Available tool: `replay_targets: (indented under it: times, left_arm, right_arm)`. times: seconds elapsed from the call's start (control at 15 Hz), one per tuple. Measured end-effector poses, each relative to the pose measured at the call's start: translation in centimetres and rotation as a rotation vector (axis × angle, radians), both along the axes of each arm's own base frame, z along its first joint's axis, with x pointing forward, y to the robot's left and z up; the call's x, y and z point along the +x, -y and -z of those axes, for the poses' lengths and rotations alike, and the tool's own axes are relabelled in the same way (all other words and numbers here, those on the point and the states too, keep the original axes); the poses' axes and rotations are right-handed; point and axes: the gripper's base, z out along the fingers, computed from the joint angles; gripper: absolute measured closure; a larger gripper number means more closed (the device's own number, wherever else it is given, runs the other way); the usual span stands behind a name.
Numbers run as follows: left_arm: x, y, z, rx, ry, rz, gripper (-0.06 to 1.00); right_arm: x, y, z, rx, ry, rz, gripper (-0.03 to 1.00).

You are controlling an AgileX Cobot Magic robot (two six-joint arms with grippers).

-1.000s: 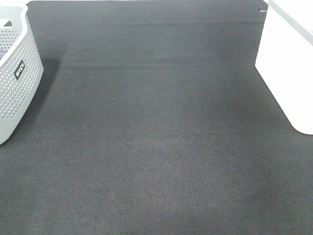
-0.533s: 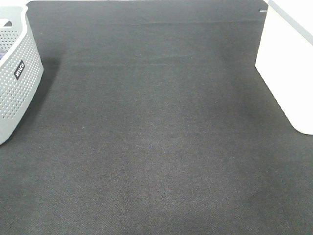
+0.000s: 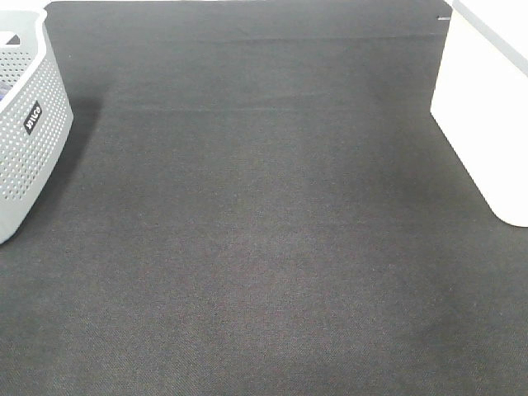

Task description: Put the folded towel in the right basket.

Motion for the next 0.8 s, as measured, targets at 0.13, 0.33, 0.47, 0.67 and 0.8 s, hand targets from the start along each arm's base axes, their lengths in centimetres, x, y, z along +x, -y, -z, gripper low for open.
replay_targets:
  times: [0.13,0.33,0.47,0.67,0.8]
  left_arm:
    - [0.0,0.0,0.0,0.000,0.000,0.000,0.07]
    - [0.0,0.0,0.0,0.000,0.000,0.000,0.07]
    - [0.0,0.0,0.0,0.000,0.000,0.000,0.07]
    - [0.0,0.0,0.0,0.000,0.000,0.000,0.07]
    - [0.0,0.0,0.0,0.000,0.000,0.000,0.07]
  right_arm:
    - [-1.1,-1.8,-2.1,-0.011,0.049,-0.033,0.22]
    - [-3.2,-5.3,-4.3,-0.045,0.079,-0.100,0.21]
    - [-5.5,-6.7,-4.7,-0.067,0.057,-0.120,0.21]
    - [-10.7,-7.3,-2.9,-0.078,-0.048,-0.112,0.21]
    - [-14.1,-7.7,-0.3,-0.081,-0.143,-0.120,0.21]
